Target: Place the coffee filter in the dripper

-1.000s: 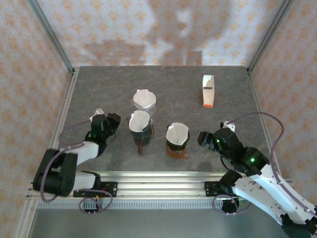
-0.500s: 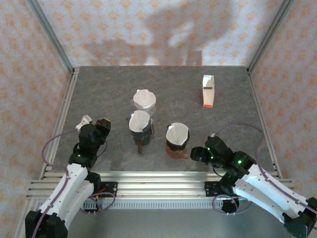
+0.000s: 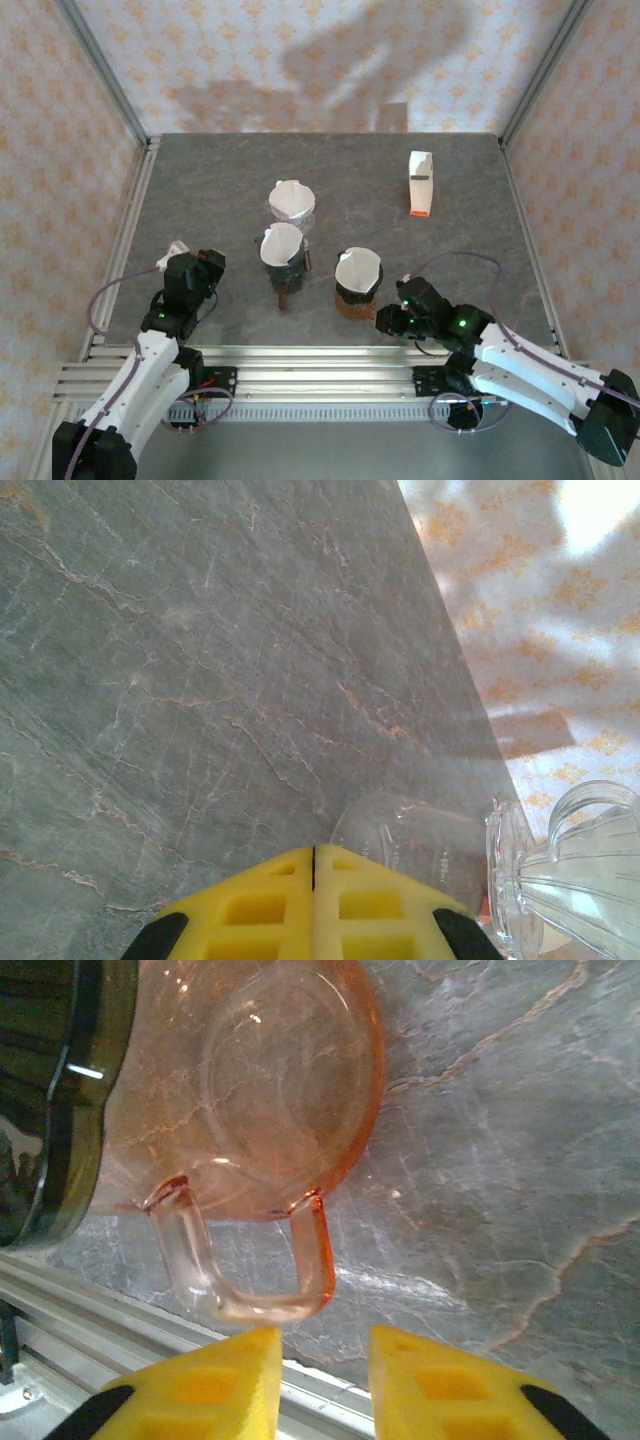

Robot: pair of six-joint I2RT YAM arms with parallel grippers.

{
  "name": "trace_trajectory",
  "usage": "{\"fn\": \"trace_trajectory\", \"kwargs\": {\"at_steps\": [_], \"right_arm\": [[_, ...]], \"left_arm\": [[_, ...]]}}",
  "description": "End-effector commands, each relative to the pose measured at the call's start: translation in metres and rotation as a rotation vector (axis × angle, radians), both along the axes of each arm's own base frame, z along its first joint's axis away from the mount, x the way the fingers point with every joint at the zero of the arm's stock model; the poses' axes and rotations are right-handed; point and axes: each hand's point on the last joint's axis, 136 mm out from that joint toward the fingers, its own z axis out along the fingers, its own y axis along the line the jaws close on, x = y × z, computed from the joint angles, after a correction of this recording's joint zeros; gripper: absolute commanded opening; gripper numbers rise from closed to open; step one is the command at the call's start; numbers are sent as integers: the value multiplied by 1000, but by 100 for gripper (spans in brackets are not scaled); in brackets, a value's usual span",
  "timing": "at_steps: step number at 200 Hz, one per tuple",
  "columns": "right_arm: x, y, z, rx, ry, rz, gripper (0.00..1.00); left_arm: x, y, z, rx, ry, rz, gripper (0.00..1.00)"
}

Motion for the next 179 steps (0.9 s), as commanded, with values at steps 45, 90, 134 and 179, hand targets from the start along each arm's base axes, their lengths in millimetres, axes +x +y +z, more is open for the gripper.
{"fn": "trace_trajectory", "kwargs": {"at_steps": [45,90,134,179], "right_arm": [[10,15,-8,62,-43,5,21],[21,19,-5,55,-87,4,19],[37,27,-2,24,-131,18,18],[58,37,4,17,-165,26,16]], "left_arm": [[-3,7,-2,10,16,35,0],[-2,7,-2,12,15,35,0],[-5,7,-2,14,16,34,0],[-5,8,0,18,16,33,0]]}}
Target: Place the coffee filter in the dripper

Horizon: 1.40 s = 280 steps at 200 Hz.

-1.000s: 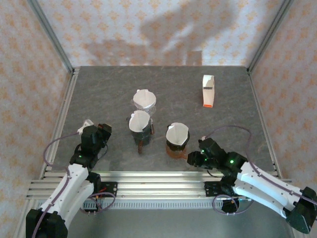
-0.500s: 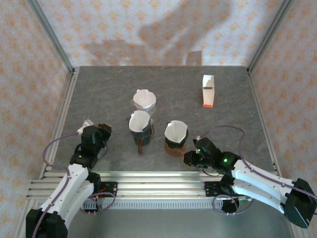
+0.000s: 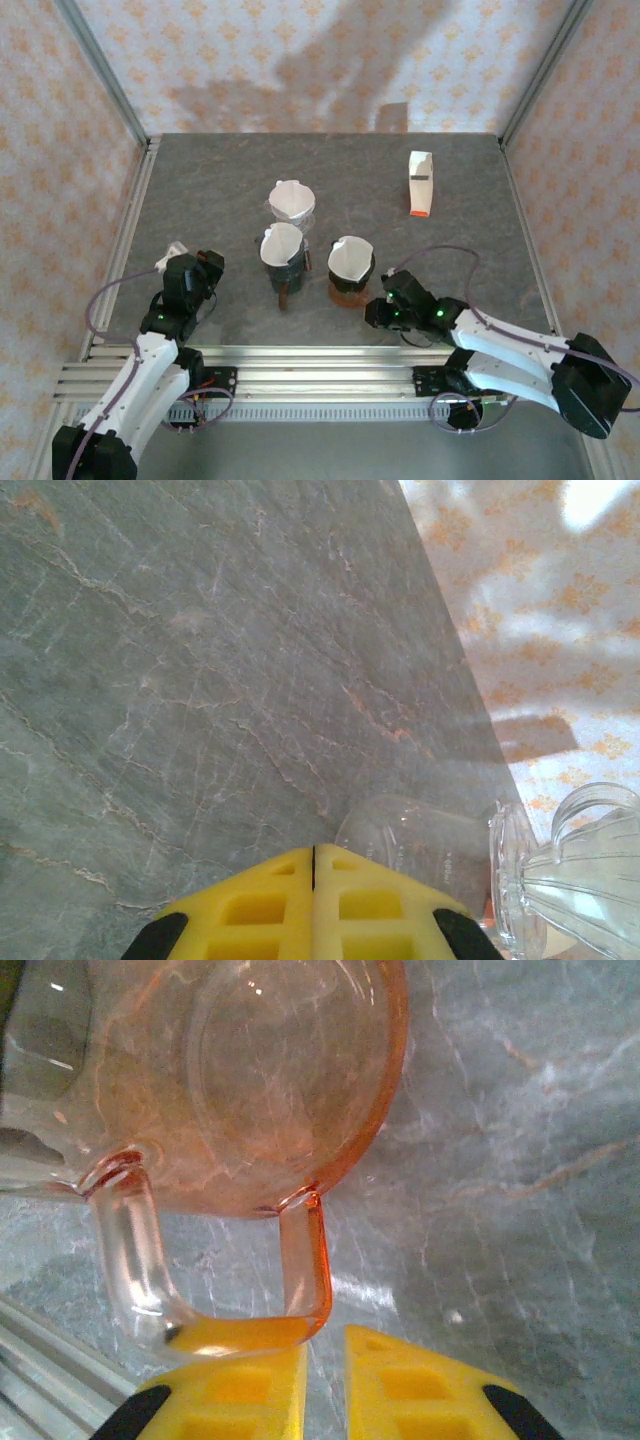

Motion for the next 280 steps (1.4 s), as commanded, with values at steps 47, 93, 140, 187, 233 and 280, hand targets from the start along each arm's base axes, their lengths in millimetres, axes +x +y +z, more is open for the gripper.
{"fn": "trace_trajectory", "kwargs": {"at_steps": [47,93,140,187,233,280], "right_arm": [[47,22,24,26,-123,-6,15],[63,31,24,15,-128,-2,14],[68,29,22,3,-121,-11,16],[51,6,20,-39,-104,-38,33],[41,-43,38,-151,-192,-134,68],[64,-64,80,-257,-311,-223,99]], "left_arm": [[-3,5,0,16,15,21,0],[-3,6,-1,20,18,24,0],[-3,7,-2,27,22,24,0],[-1,7,2,51,29,17,8],[2,23,21,126,32,73,39],[16,59,66,352,45,200,99]]}}
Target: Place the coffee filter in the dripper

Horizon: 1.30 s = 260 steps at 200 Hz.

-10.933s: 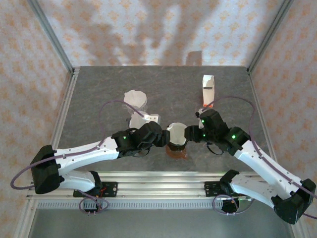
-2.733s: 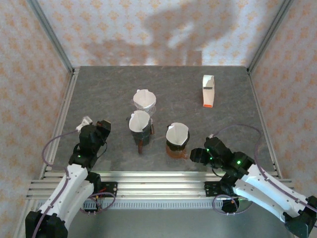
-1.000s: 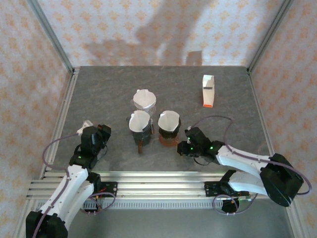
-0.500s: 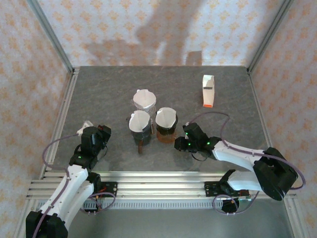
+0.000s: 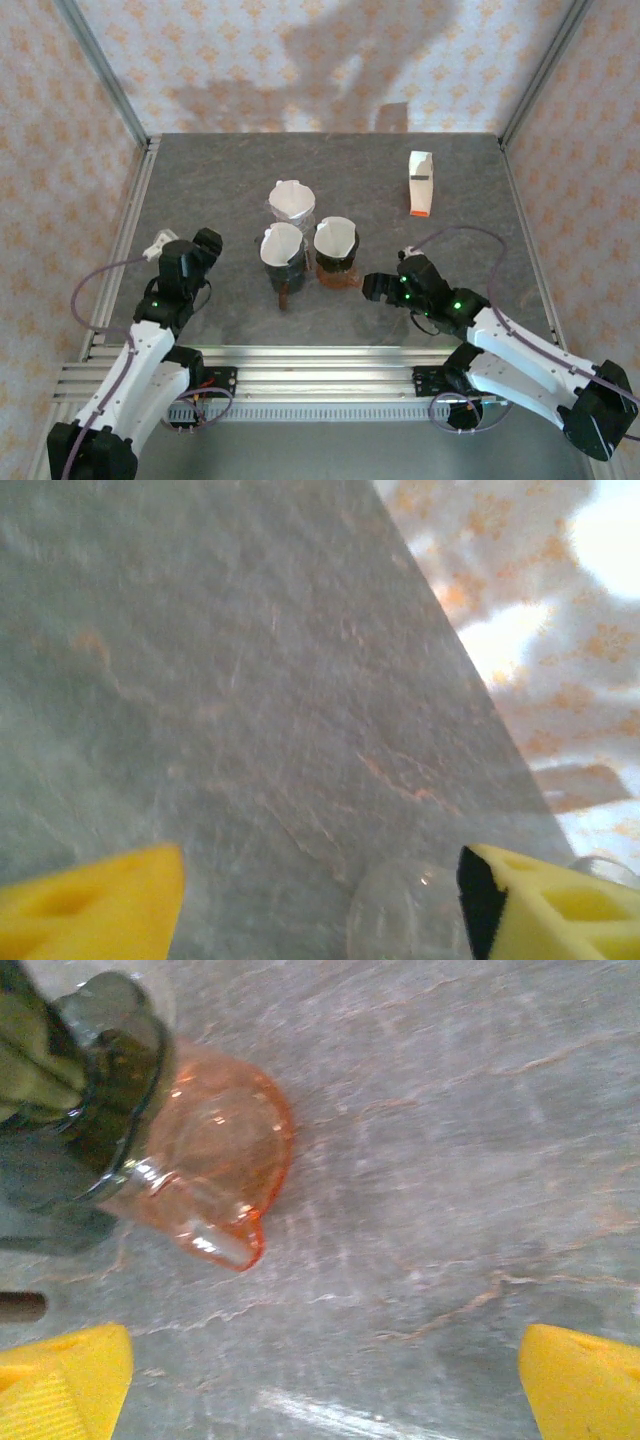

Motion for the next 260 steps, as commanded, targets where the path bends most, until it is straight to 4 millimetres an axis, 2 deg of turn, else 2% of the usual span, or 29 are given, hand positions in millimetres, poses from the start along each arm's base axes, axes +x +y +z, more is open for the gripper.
{"fn": "trace_trajectory", "kwargs": {"at_steps": [1,29,53,78,103,120,139,158,168,196,208,217,233,248,260], "right_arm": [[17,-24,19,-130,-63,-91,99],[37,-30,40,-197,-125,-148,99],[48,-39,51,-245,-167,-209,99],[52,-43,55,-260,-183,-241,99],[51,-51,56,-283,-190,-268,99],[49,-54,59,-293,-196,-270,99],[47,-61,64,-299,-212,-288,99],[46,-66,67,-300,-236,-307,99],[46,-68,67,-301,-244,-313,99],[49,-68,68,-307,-254,-319,99],[51,-67,69,-315,-253,-320,99],[52,-68,68,-326,-248,-336,99],[54,-74,66,-363,-235,-374,99],[57,-81,64,-397,-230,-418,100],[61,-83,63,-406,-236,-440,100]], "left_arm": [[5,30,29,185,22,99,99],[26,41,48,377,56,86,100],[52,37,48,530,59,5,100],[78,40,25,729,158,-77,100],[92,54,-6,872,247,-59,100],[104,52,-19,955,261,-106,100],[107,60,-33,967,314,-91,100],[110,49,-40,941,189,-121,100],[107,49,-48,939,181,-116,100],[103,43,-50,933,105,-132,100],[100,34,-59,925,77,-186,100],[100,37,-54,947,11,-140,100],[97,42,-62,922,97,-147,100],[98,42,-58,939,48,-125,100],[97,41,-60,933,75,-140,100]]}}
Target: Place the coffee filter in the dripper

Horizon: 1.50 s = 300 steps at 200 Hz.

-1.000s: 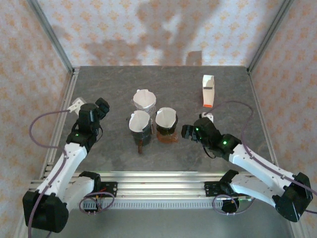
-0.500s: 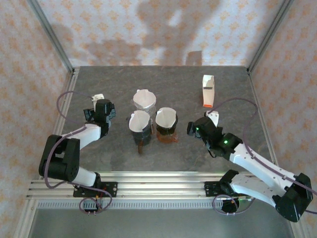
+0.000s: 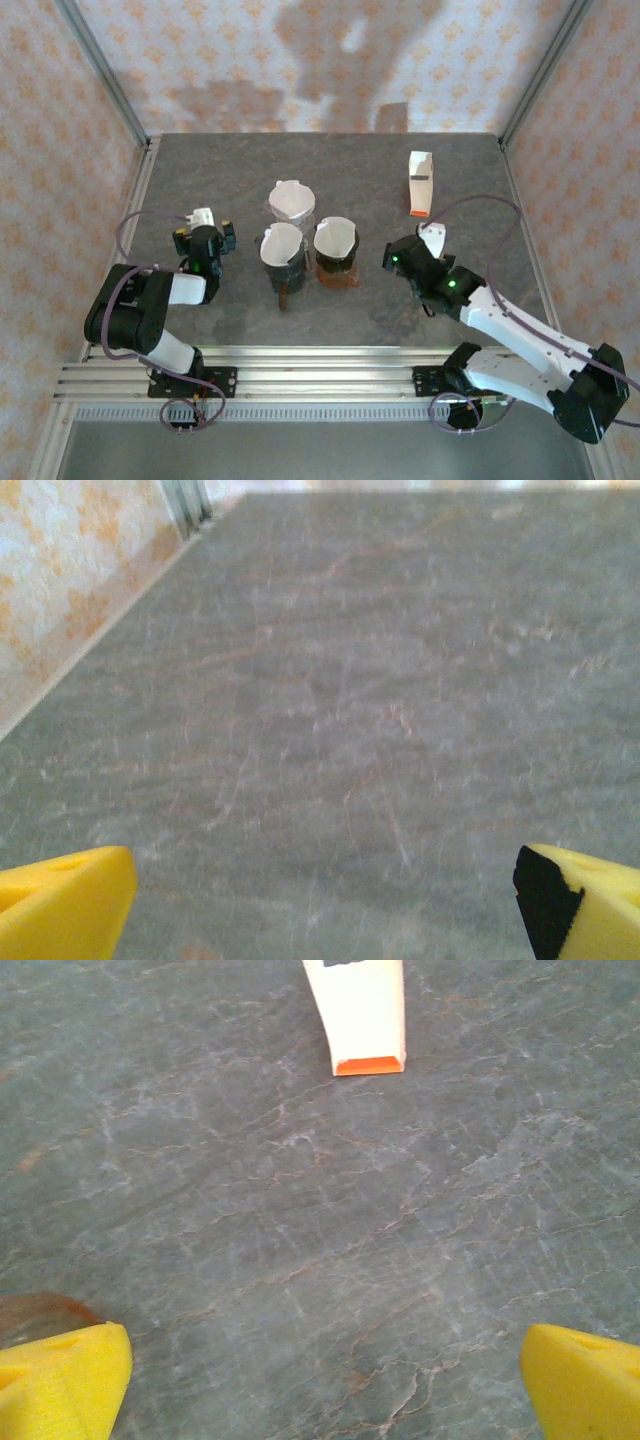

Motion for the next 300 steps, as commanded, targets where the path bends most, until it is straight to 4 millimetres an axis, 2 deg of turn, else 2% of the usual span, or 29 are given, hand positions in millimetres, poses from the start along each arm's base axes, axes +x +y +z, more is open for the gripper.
{"fn": "trace_trajectory", "kwargs": {"at_steps": [1,30,66,92,110,142,163,171,186,199,219,242,269,283,300], "right_arm": [[8,-17,12,-41,-50,-111,100],[20,-24,19,-7,-93,-181,100],[40,-33,58,-25,-292,-240,100],[57,-28,87,-102,-413,-166,99],[75,-35,93,-133,-457,-137,99],[103,-72,70,-79,-485,-197,99],[113,-100,46,-121,-419,-265,99],[117,-108,29,-140,-374,-274,99],[120,-119,14,-153,-351,-294,99],[123,-125,-1,-155,-327,-298,99],[133,-123,-1,-133,-336,-256,100],[136,-136,-5,-184,-261,-280,100],[130,-149,-33,-266,-81,-344,100],[132,-147,-45,-251,-129,-331,100],[131,-141,-43,-215,-216,-278,100]], "left_arm": [[6,3,17,9,-65,5,100],[6,3,17,9,-74,0,100],[7,3,18,10,-79,2,100],[7,3,18,11,-78,1,100],[7,3,18,10,-80,0,100],[7,3,18,10,-78,-1,100],[7,3,18,11,-78,0,100],[7,3,18,11,-79,0,100],[7,3,18,10,-78,-1,100],[7,3,18,11,-78,1,100],[7,3,18,10,-79,0,100],[6,3,17,11,-78,0,100],[7,3,17,10,-78,1,100],[7,3,18,10,-78,0,100],[7,3,18,11,-78,1,100]]}}
